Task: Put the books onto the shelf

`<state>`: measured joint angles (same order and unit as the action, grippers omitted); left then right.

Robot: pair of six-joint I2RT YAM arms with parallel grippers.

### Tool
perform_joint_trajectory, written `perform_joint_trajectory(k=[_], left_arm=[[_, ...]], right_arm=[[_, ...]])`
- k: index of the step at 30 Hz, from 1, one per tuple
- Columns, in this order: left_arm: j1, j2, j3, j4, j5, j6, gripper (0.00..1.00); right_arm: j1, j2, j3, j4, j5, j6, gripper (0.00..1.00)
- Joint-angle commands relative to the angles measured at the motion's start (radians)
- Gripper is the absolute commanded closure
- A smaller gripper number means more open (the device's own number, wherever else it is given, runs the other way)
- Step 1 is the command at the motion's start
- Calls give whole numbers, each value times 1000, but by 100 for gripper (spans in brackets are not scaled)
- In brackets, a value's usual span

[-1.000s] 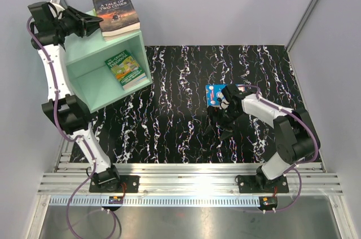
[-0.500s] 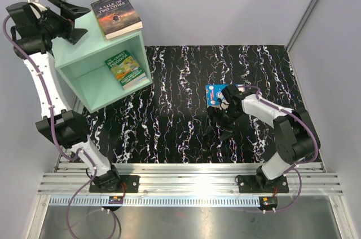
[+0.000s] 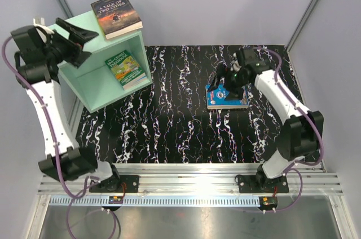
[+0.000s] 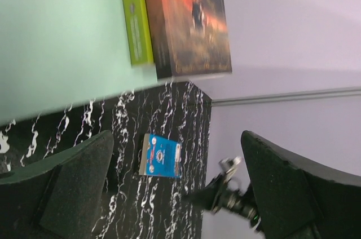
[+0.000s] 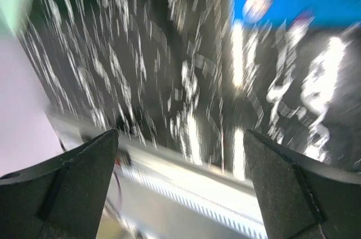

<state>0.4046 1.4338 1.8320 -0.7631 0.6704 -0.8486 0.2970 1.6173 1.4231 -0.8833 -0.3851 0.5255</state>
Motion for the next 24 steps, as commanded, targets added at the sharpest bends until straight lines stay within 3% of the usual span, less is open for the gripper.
perform_joint_trajectory(k=[1, 6, 9, 13, 17, 24], left_arm=[[-46, -104, -146, 12, -20, 63, 1], [-139, -300, -480, 2, -58, 85, 1], [-180, -377, -643, 19, -69, 66, 1], [-222, -484, -746, -4, -84, 66, 1], [-242, -530, -813, -38, -92, 79, 1], [-250, -566, -863, -82, -98, 94, 1]], right_arm=[[-114, 134, 149, -100, 135, 51, 0], [-335, 295, 354, -126, 193, 88, 0], [-407, 435, 514, -187, 225, 81, 0], [-427, 590, 646, -244, 302, 59, 0], [-430, 661, 640, -229, 299, 54, 0], [-427, 642, 377, -65, 184, 91, 1]])
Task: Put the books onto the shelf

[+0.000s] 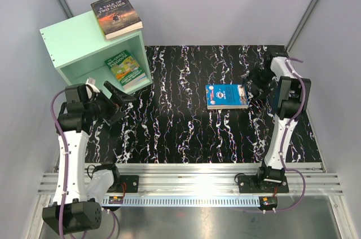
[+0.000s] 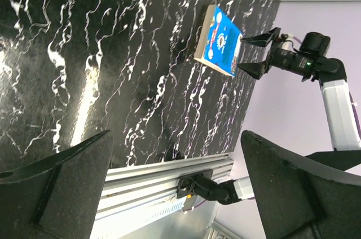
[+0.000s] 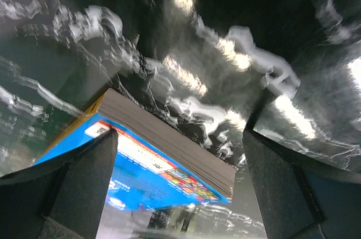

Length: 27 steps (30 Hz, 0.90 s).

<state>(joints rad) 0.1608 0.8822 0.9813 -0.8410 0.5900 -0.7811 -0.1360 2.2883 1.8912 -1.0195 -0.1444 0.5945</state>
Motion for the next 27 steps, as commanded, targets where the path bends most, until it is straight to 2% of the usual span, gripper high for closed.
perform_joint_trajectory(k=[1, 5, 9, 14, 16, 18, 20, 22, 26, 27], left_arm=[[-7, -15, -16, -6, -24, 28, 1], [-13, -28, -41, -6, -36, 19, 1], [-27, -25, -53, 13, -50, 0, 1], [-76, 4, -55, 36, -90, -18, 1], [-92, 18, -53, 51, -111, -26, 1], [-122, 43, -50, 74, -121, -46, 1], [-156, 76, -33, 89, -137, -59, 1], [-194, 109, -20, 114, -159, -64, 1], [-327, 228, 25, 171, -179, -79, 1], [-360, 289, 42, 186, -189, -83, 1]], right_arm=[[7, -38, -119, 87, -63, 25, 1], [27, -90, -268, 180, -113, 42, 2], [102, -174, -429, 232, -158, 45, 3], [320, -325, -642, 295, -236, 85, 4], [439, -403, -691, 306, -268, 109, 4], [507, -487, -734, 300, -319, 137, 4], [567, -553, -745, 282, -343, 140, 5], [566, -647, -729, 257, -327, 128, 3], [491, -670, -536, 139, -147, 9, 0], [417, -638, -508, 139, -156, -1, 0]])
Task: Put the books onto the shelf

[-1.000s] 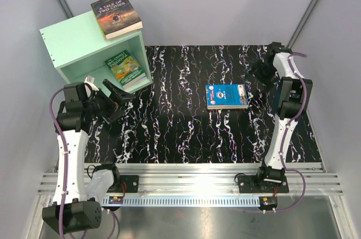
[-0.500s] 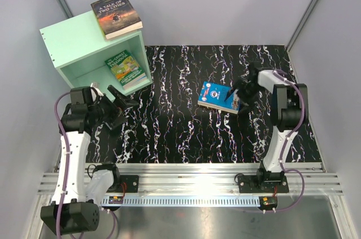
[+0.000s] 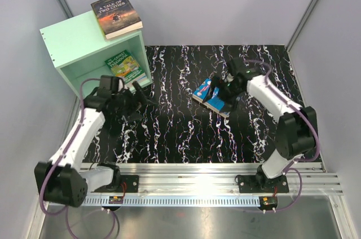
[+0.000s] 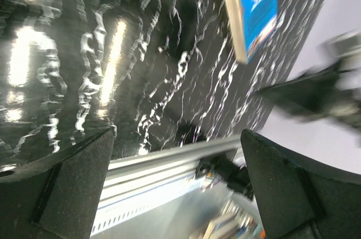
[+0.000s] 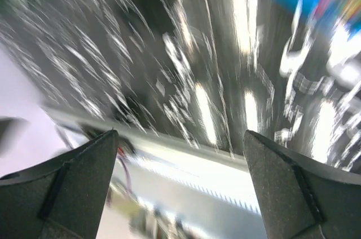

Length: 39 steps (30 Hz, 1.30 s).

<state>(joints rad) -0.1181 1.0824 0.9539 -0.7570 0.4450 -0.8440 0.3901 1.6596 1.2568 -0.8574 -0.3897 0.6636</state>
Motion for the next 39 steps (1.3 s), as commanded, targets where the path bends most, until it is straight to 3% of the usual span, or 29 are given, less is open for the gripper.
perform_joint_trajectory(k=[1, 3, 7, 14, 19, 25, 32, 39], left_arm=[[-110, 115, 88, 107, -61, -23, 1], [-196, 177, 146, 120, -72, -24, 1], [-311, 350, 223, 139, -75, -17, 1], [-465, 624, 367, 162, -25, -12, 1], [-506, 767, 463, 226, 26, -36, 1], [-529, 927, 562, 298, 64, -61, 1], [-534, 1080, 597, 429, 107, -128, 1], [-534, 1179, 634, 458, 115, -148, 1]], right_arm=[[-146, 17, 154, -25, 69, -78, 0], [-248, 113, 246, -32, 32, -97, 0], [-330, 307, 435, -66, 43, -183, 0], [-372, 597, 703, -74, -76, -211, 2], [-375, 689, 751, -58, -126, -200, 3], [-373, 671, 612, 24, -190, -176, 3], [-364, 549, 203, 228, -264, -108, 4], [-355, 496, 17, 305, -314, -81, 5]])
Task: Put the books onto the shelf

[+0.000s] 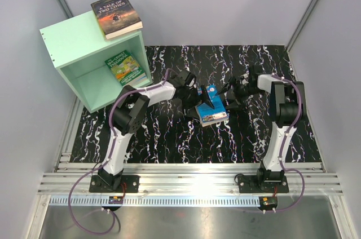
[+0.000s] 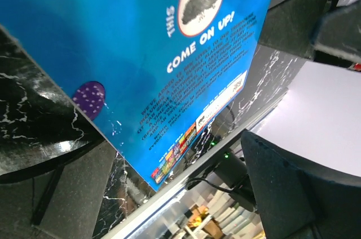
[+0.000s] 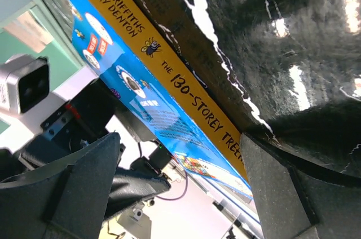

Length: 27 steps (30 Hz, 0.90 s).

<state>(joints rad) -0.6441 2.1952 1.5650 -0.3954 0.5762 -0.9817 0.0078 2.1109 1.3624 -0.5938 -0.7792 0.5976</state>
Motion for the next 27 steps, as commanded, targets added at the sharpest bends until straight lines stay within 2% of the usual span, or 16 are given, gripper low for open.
perform_joint_trajectory(k=[1, 8, 10, 13, 14, 16, 17, 18, 19, 24, 27], left_arm=[[-6, 70, 26, 102, -13, -14, 1], [-8, 71, 76, 58, -12, 8, 1], [-6, 64, 73, 75, -1, 6, 9], [-6, 51, 64, 105, 14, -6, 43], [-8, 46, 64, 102, 14, -11, 49], [-8, 41, 59, 101, 19, -11, 77], [-6, 35, 59, 89, 16, -11, 84], [-5, 32, 58, 87, 14, -9, 97], [-5, 28, 55, 87, 13, -8, 100], [4, -17, 35, 81, 20, 0, 100], [20, -83, -12, 160, 51, -8, 100]], right_arm=[[32, 43, -97, 46, 69, -13, 5], [86, 26, -147, 89, 43, 19, 5], [95, 21, -164, 124, 22, 39, 5], [109, 17, -189, 153, 1, 67, 5], [115, 14, -197, 154, 1, 67, 5], [124, 3, -204, 155, 1, 64, 5], [124, -6, -215, 155, -2, 65, 5], [124, -12, -221, 154, -2, 64, 5], [124, -17, -226, 154, -5, 62, 5], [124, -64, -269, 150, -6, 45, 5], [124, -106, -299, 163, -17, 45, 4]])
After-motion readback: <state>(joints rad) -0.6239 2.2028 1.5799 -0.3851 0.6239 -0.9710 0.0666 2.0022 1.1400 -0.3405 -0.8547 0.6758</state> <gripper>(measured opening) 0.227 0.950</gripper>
